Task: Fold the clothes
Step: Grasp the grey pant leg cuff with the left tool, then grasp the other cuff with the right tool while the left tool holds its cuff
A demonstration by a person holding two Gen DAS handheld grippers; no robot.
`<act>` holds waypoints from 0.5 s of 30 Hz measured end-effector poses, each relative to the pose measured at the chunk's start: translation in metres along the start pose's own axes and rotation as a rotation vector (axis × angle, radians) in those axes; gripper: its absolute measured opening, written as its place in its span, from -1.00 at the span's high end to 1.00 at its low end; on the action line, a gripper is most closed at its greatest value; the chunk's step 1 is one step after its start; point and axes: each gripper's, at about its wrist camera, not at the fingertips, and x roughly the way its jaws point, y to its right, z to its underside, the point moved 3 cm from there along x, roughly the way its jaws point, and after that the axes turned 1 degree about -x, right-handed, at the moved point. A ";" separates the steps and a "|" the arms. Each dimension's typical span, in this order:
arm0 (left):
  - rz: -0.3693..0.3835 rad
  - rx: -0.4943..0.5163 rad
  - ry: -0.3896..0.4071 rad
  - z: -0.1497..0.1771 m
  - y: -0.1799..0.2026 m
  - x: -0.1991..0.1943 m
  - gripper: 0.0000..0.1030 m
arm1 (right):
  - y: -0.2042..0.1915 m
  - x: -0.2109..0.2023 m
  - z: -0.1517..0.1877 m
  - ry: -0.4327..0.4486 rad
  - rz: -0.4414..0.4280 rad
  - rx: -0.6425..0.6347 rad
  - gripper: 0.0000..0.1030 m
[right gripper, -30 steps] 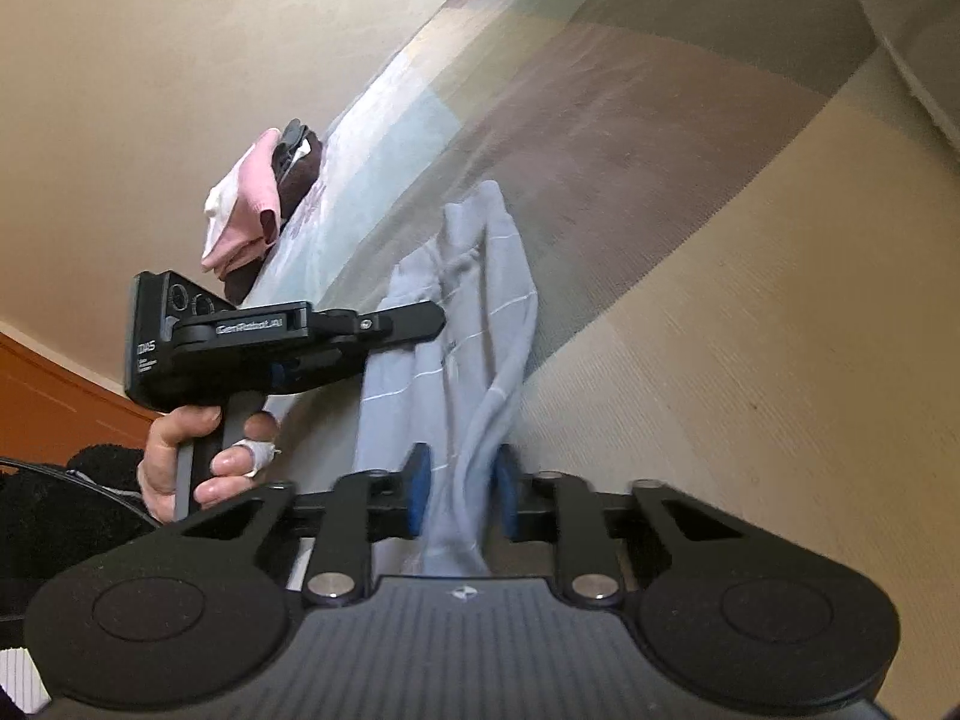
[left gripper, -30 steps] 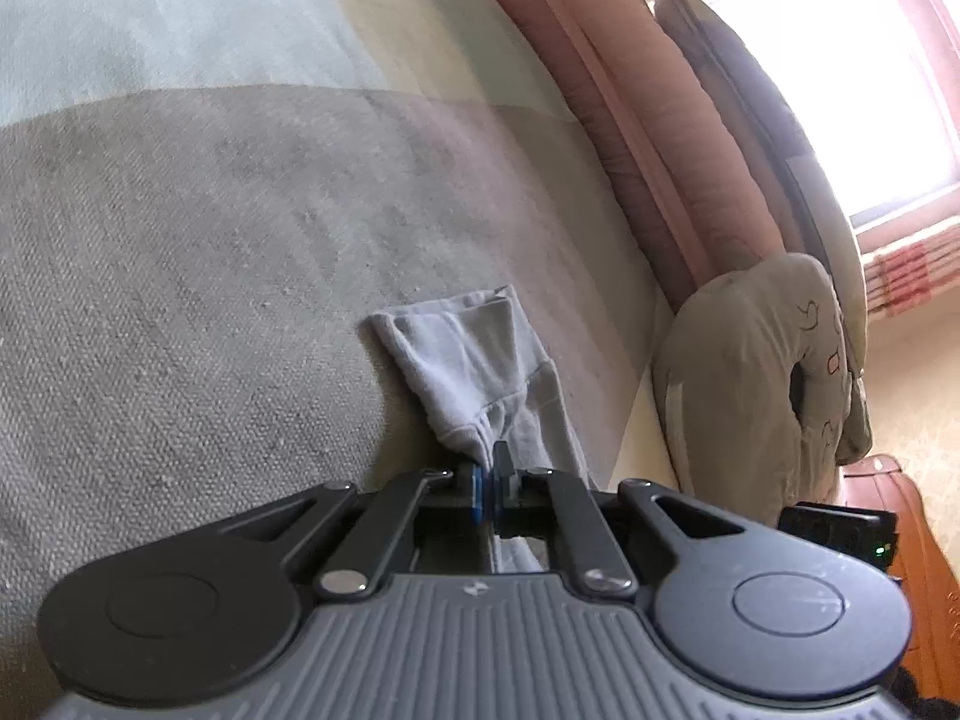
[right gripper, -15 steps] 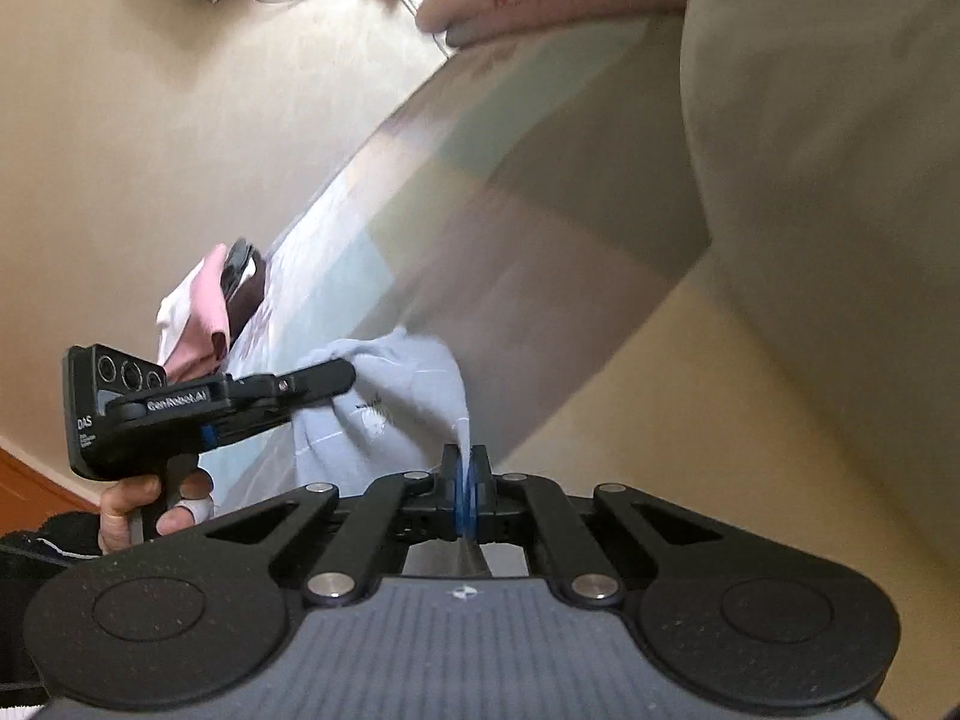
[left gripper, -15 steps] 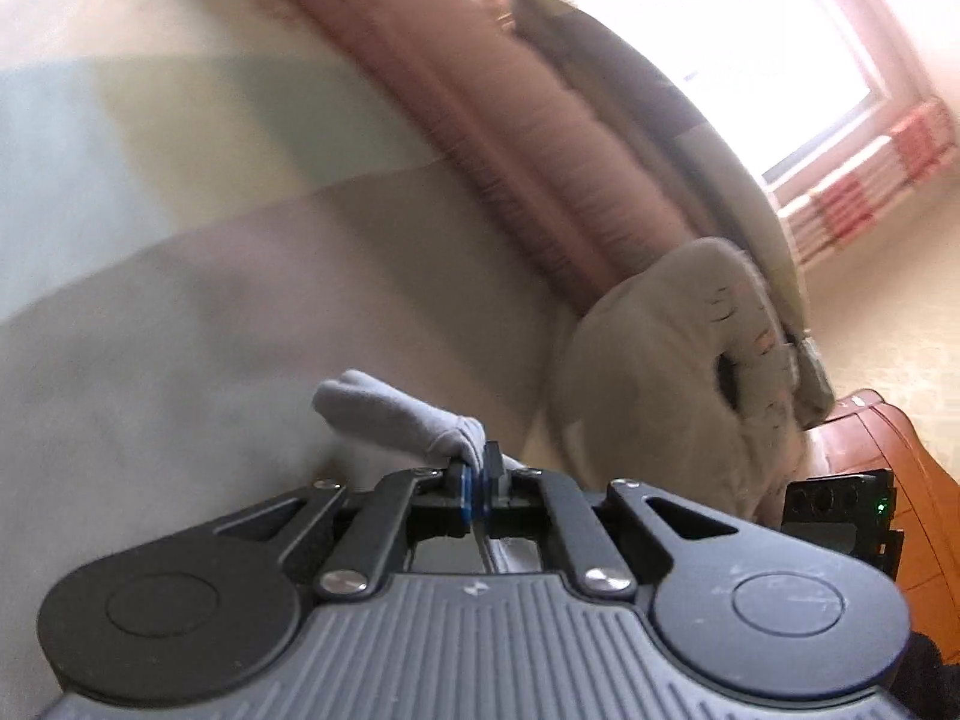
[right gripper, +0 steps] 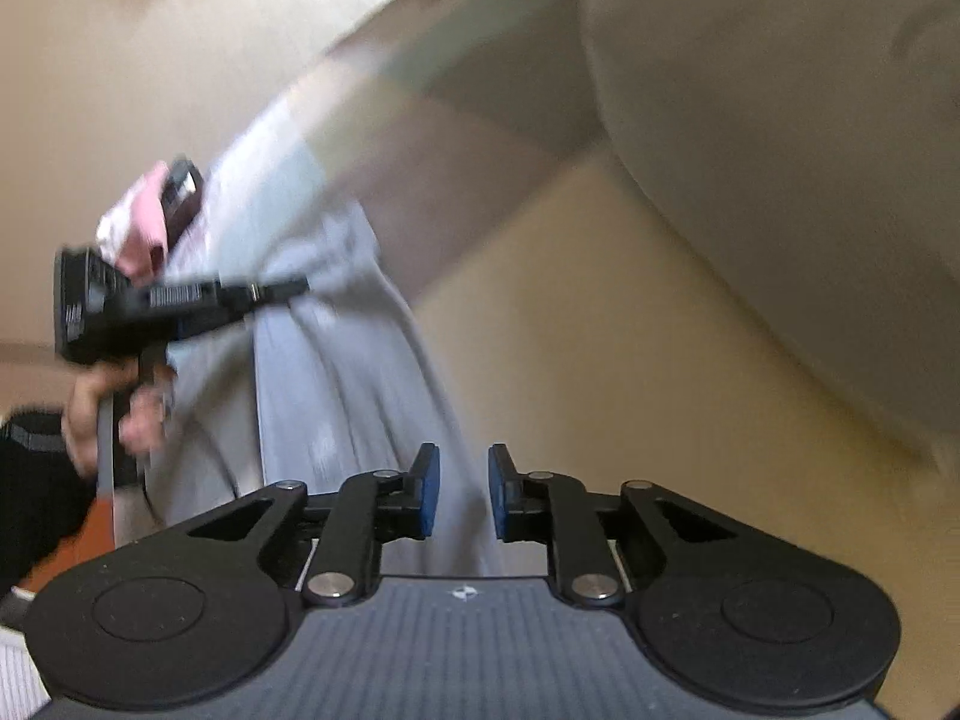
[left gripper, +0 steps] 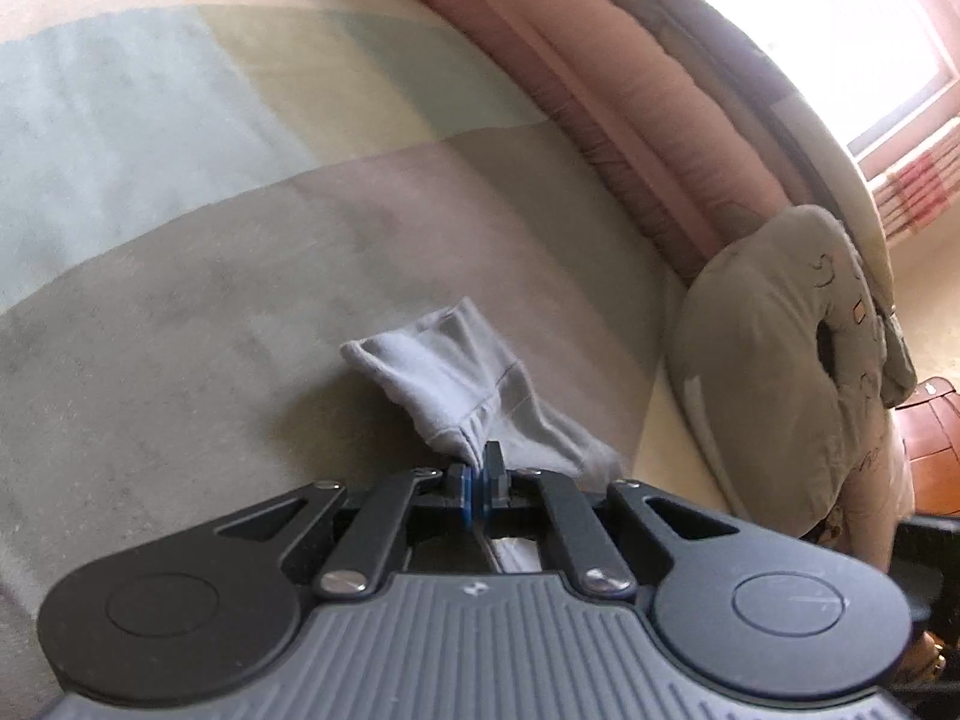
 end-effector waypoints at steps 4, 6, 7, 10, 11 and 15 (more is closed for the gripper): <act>0.005 -0.026 -0.010 -0.001 -0.003 0.009 0.94 | 0.014 -0.020 0.046 -0.119 0.014 0.049 0.53; 0.008 -0.027 -0.010 -0.001 -0.004 0.009 0.93 | 0.019 -0.026 0.063 -0.156 0.001 0.087 0.49; 0.007 -0.025 -0.010 0.000 -0.004 0.010 0.93 | 0.022 -0.026 0.068 -0.160 -0.016 0.112 0.49; 0.006 -0.027 -0.011 0.000 -0.004 0.010 0.93 | 0.031 -0.027 0.084 -0.171 -0.068 0.186 0.49; 0.005 -0.030 -0.012 0.000 -0.004 0.011 0.92 | 0.034 -0.028 0.090 -0.175 -0.085 0.210 0.50; -0.007 -0.022 -0.017 -0.002 -0.001 0.012 0.91 | 0.036 -0.016 0.089 -0.167 -0.156 0.209 0.52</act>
